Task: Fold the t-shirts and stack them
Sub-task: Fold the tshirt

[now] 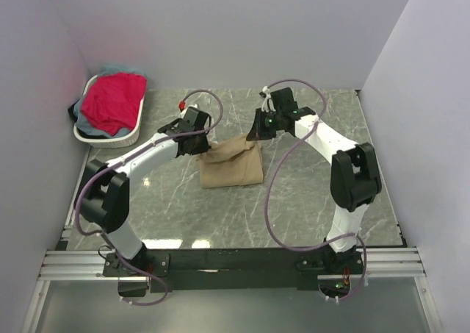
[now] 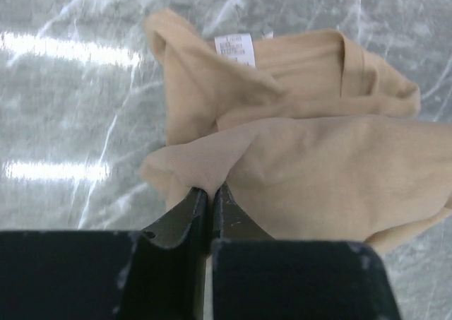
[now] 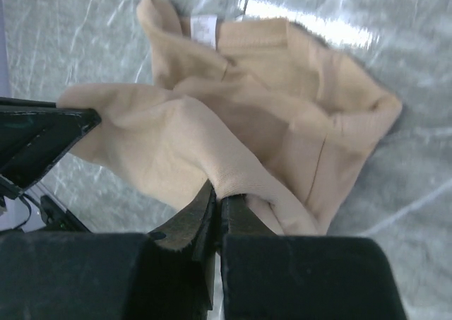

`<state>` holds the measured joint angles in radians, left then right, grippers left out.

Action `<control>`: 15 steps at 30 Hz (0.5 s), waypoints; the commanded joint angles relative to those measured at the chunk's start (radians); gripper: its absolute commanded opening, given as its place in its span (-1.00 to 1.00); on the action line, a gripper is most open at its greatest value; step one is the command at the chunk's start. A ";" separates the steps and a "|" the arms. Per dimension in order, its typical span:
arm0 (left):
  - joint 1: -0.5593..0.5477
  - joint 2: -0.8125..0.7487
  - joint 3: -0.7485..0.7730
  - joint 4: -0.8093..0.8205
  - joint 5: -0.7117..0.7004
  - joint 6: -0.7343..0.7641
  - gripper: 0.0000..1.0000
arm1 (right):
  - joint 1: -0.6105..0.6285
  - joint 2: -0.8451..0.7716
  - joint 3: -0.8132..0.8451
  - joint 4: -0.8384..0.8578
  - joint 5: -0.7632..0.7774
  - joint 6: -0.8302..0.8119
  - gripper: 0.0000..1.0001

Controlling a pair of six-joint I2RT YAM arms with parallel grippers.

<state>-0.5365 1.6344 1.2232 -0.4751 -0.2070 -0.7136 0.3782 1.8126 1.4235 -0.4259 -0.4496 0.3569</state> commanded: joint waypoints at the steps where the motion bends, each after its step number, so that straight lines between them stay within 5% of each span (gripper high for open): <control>1: 0.041 0.074 0.079 0.075 0.059 0.042 -0.85 | -0.036 0.094 0.118 0.036 -0.058 -0.015 -0.96; 3: 0.073 0.103 0.102 0.099 0.090 0.049 -0.64 | -0.047 0.158 0.176 0.030 -0.078 -0.012 -0.82; 4: 0.082 0.140 0.113 0.119 0.103 0.054 -0.41 | -0.061 0.183 0.198 0.030 -0.080 -0.009 -0.55; 6: 0.107 0.175 0.147 0.136 0.121 0.065 -0.12 | -0.074 0.246 0.242 0.042 -0.103 0.002 -0.48; 7: 0.115 0.205 0.156 0.165 0.123 0.066 -0.02 | -0.082 0.264 0.256 0.064 -0.104 0.010 -0.19; 8: 0.128 0.218 0.165 0.190 0.127 0.077 0.30 | -0.102 0.284 0.274 0.067 -0.110 0.019 -0.07; 15: 0.208 0.280 0.275 0.191 0.067 0.077 0.99 | -0.144 0.320 0.357 0.113 -0.038 0.008 0.06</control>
<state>-0.3637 1.9305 1.4223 -0.3347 -0.1085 -0.6491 0.2535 2.1681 1.7031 -0.3668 -0.5316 0.3794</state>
